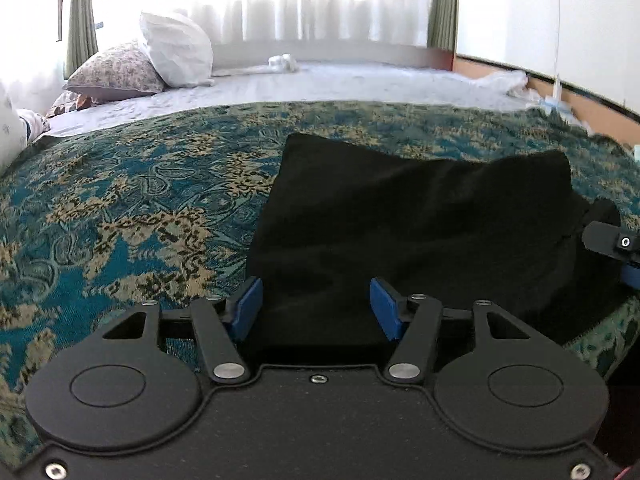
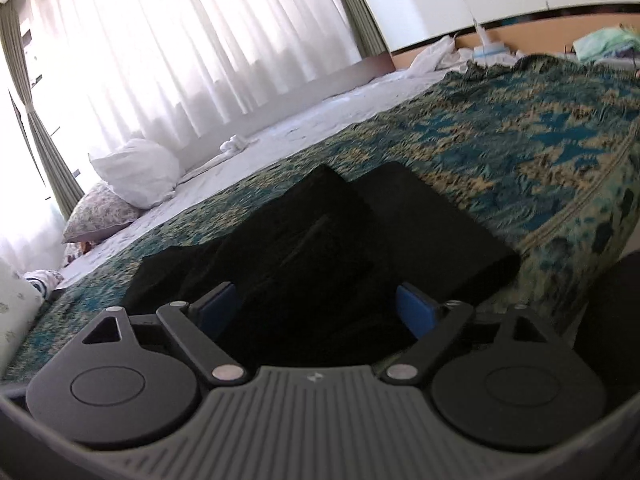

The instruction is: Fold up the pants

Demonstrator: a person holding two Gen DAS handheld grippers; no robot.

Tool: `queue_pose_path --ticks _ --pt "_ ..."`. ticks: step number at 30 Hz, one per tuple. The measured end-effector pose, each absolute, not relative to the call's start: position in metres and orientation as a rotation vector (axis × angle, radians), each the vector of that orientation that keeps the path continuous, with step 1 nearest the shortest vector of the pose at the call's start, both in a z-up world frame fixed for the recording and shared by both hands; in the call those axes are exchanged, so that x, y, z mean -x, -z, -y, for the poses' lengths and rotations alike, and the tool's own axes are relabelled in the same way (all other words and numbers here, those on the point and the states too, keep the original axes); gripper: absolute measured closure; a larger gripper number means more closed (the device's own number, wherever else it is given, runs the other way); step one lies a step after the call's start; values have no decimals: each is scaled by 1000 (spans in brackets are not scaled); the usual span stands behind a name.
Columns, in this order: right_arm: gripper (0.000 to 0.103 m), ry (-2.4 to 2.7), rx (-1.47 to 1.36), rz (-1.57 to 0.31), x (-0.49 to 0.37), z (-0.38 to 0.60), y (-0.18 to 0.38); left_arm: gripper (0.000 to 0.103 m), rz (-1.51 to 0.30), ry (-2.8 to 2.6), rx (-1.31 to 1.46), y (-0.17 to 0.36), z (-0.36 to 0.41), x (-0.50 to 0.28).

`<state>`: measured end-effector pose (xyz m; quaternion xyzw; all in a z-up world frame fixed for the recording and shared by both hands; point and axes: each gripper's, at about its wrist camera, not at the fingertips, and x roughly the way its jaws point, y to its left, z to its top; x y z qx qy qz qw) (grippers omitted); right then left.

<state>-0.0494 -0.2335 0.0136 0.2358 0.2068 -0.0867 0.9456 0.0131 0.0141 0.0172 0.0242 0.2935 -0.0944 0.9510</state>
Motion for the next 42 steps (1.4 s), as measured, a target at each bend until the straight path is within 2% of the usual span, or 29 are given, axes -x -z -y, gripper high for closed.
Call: queue_pose_path --ticks 4,6,8,9,12,14,15,16,19,22,28,33,34,35,37,42 --pt "0 194 -464 -439 40 222 -15 45 -586 189 -29 -16 -17 -9" --pt "0 226 -454 -446 30 219 -15 45 -578 189 -24 -12 -18 -9" --pt "5 243 -475 -453 18 223 -11 45 -570 191 -21 -10 -16 -10" --pt "11 261 -492 -445 12 226 -8 45 -569 191 -18 -10 -16 -11" --pt "44 331 -502 -418 3 232 -4 45 -568 192 -6 -10 -17 -10" --pt "55 328 -526 -403 1 237 -2 45 -572 190 2 -11 -17 -10" --pt "68 319 -522 -400 0 239 -3 45 -576 188 8 -13 -17 -10" --pt "75 304 -508 -392 0 241 -7 48 -578 193 22 -17 -17 -8" --pt "77 263 -439 -301 5 245 -27 51 -557 224 66 -29 -16 -2" --pt "77 288 -384 -239 12 253 -39 51 -543 250 47 -34 -9 6" --pt "76 369 -438 -363 17 285 -3 51 -576 249 -4 -19 -1 12" --pt "70 358 -299 -366 23 274 3 51 -596 256 -14 -22 -4 13" --pt "53 370 -287 -365 23 273 3 52 -600 257 -14 -25 -5 12" --pt "50 389 -269 -362 23 272 2 55 -599 260 -12 -29 -7 11" --pt "19 433 -218 -352 28 268 3 78 -581 282 -19 -39 -11 8" --pt "14 434 -206 -300 44 270 -7 79 -517 345 -29 -69 -12 -13"
